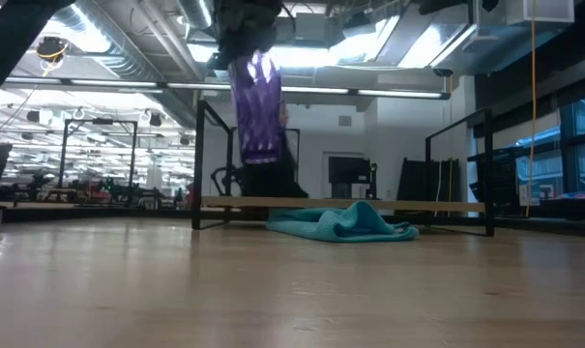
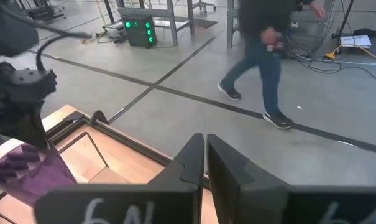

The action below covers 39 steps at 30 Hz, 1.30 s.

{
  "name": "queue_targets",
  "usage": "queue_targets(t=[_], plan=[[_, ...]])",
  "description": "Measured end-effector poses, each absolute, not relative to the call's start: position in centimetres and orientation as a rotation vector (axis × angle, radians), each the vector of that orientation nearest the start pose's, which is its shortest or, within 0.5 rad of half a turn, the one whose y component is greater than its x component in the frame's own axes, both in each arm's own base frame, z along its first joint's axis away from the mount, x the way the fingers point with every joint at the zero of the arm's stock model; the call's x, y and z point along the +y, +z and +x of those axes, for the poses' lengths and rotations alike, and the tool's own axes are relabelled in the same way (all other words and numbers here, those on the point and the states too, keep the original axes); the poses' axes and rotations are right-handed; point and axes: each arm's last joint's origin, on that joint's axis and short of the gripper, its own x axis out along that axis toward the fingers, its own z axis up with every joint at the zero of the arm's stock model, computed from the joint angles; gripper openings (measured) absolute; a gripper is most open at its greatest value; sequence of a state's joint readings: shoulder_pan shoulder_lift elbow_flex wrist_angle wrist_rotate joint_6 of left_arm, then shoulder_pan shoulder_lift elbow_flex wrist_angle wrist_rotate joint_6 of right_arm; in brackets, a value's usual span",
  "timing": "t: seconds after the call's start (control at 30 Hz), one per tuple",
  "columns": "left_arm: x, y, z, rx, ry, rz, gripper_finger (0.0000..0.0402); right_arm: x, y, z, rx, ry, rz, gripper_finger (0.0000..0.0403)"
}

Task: Stack small to large cups/mugs on shelf
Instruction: Put the violet cup on the shelf

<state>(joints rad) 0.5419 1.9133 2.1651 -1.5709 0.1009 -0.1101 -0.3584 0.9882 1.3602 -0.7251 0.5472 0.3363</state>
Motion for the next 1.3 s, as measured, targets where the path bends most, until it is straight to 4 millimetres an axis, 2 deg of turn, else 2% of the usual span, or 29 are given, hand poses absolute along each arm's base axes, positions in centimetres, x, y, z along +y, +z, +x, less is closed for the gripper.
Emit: queue_targets(t=[0.13, 0.37, 0.63, 1.0, 1.3], plan=[[18.1, 36.6, 30.7, 1.289, 0.398, -0.510, 0.0000, -7.3, 43.7, 15.2, 0.214, -0.948, 0.274, 0.0022], [18.5, 35.2, 31.0, 1.320, 0.427, -0.448, 0.0002, -7.3, 43.6, 15.2, 0.222, -0.949, 0.272, 0.0022], [18.7, 35.0, 31.3, 1.294, 0.412, -0.417, 0.0001, -7.3, 43.5, 15.1, 0.232, -0.950, 0.273, 0.0022], [18.9, 33.1, 31.6, 1.322, 0.395, -0.417, 0.0001, -7.3, 43.5, 15.1, 0.230, -0.951, 0.275, 0.0022], [19.2, 33.1, 32.0, 1.277, 0.398, -0.405, 0.0006, -7.3, 43.5, 15.1, 0.230, -0.951, 0.276, 0.0022]])
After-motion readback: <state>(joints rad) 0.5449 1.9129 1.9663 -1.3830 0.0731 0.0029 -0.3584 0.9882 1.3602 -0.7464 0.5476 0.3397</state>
